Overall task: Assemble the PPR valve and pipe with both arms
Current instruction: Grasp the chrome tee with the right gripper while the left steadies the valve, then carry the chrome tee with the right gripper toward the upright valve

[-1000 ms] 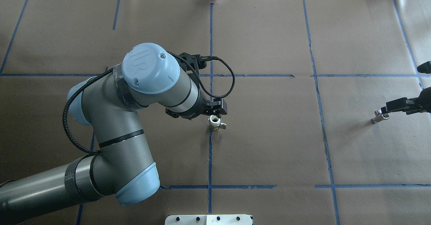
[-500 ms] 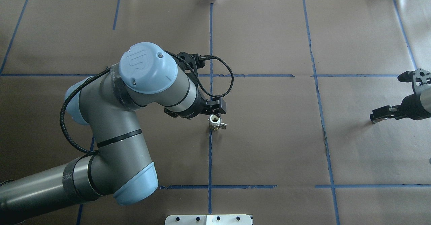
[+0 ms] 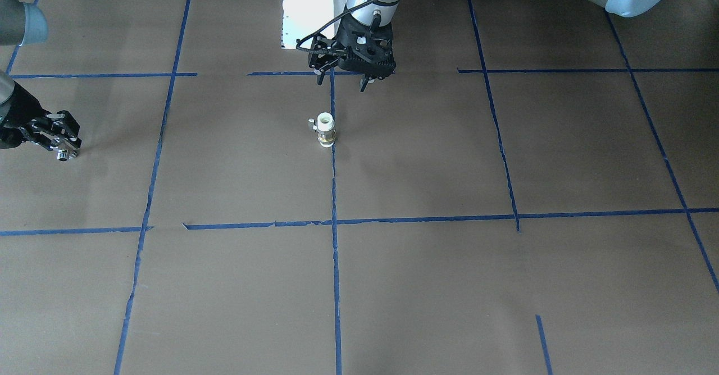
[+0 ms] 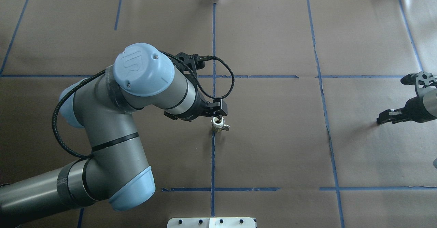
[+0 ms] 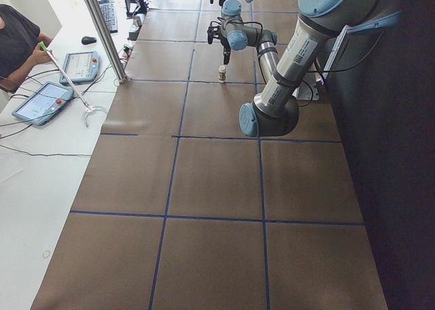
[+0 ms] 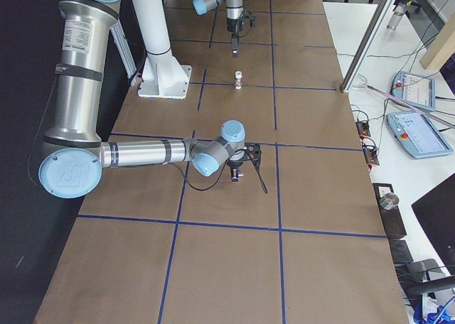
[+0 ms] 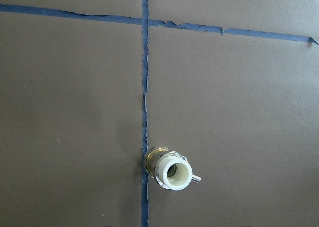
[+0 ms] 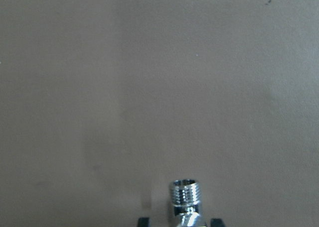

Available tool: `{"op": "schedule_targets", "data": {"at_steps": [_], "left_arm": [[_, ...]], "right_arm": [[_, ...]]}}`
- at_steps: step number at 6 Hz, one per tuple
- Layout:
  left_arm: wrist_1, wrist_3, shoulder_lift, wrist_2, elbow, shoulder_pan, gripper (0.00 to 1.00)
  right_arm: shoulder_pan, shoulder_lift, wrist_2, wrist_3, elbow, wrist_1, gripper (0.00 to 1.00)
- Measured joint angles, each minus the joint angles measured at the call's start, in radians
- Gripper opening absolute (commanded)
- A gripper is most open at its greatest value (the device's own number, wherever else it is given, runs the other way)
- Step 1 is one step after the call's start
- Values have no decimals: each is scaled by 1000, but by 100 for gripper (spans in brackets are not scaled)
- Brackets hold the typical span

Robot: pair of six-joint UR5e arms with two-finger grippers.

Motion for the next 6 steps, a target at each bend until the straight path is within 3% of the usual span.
{"op": "schedule_targets", "data": {"at_steps": [3,6], "left_arm": [[0,-2,24,0,-18,-1,89],[0,10,125,-1,-111,-16,88]], "right_arm": [[-8,37,8,35,109,-51,0],[-141,302,-40,426,203,-156,0]]}}
